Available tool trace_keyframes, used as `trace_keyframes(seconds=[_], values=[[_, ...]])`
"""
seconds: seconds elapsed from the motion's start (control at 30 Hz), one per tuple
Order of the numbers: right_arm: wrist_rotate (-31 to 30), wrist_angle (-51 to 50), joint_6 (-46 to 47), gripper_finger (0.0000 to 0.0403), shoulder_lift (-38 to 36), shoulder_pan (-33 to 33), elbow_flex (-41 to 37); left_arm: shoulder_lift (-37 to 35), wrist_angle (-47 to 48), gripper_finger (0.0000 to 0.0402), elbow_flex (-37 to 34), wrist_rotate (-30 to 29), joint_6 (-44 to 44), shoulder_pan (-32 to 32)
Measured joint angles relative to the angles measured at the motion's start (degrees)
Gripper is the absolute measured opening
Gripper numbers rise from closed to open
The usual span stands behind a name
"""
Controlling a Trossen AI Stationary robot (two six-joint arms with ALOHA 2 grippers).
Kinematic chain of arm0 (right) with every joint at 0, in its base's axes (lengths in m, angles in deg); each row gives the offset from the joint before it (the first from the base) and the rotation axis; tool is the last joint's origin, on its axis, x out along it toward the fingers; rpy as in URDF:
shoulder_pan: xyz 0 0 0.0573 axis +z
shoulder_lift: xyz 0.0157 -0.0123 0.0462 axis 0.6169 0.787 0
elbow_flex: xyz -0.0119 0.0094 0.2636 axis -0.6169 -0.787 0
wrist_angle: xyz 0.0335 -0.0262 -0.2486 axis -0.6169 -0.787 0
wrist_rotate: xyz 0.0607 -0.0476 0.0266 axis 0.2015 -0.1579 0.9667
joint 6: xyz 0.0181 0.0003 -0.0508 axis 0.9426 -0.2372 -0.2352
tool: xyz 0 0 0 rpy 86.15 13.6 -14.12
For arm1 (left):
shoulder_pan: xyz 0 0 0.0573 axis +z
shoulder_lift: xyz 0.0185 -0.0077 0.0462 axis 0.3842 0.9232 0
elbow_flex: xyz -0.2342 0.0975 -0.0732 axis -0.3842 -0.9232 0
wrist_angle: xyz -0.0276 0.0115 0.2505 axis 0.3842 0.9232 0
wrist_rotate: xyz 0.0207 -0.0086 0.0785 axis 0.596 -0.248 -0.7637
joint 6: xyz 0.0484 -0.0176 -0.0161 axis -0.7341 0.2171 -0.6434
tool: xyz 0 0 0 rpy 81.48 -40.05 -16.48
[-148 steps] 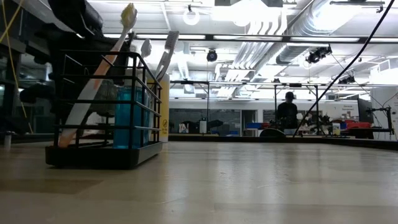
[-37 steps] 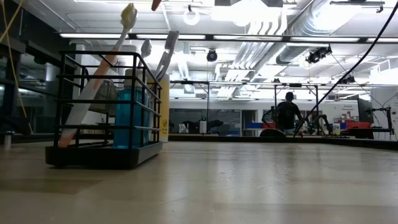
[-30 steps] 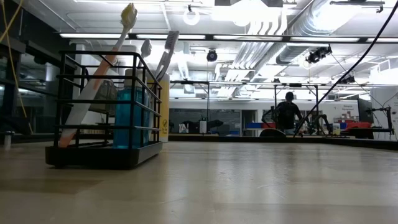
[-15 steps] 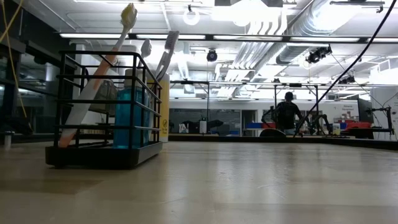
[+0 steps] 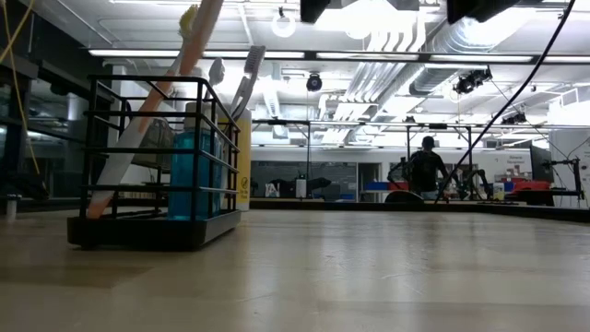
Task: Pick & Place toothbrushing station
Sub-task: Put the top orange toothbrush into the bottom section of the black wire organizer
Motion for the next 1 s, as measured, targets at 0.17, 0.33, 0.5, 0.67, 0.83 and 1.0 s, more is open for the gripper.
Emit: trace_keyframes(seconds=[0.17,0.33,0.5,0.67,0.83,1.0], values=[[0.37,0.77,1.42,0.0005,2.36,-0.85,0.01,0.0,0.72,0.0042,0.0,0.0,0.59,0.0],[0.54,2.47,2.78,0.0005,4.9,-1.08,0.01,0.02,1.86,0.0042,0.0,0.02,1.64,0.0],[1.32,4.17,4.28,0.0005,7.08,-1.06,0.0,0.04,1.92,0.0042,0.0,0.03,1.65,0.02],[1.37,6.03,6.09,0.0005,9.76,-1.05,0.01,0.04,1.92,0.0042,0.0,0.04,1.65,0.02],[0.98,6.92,7.52,0.0005,11.39,-1.06,0.01,0.04,1.97,0.0042,0.0,0.06,1.65,0.02],[0.77,7.13,7.52,0.0006,11.87,-1.06,0.01,0.04,1.97,0.0042,0.0,0.11,1.65,0.02]])
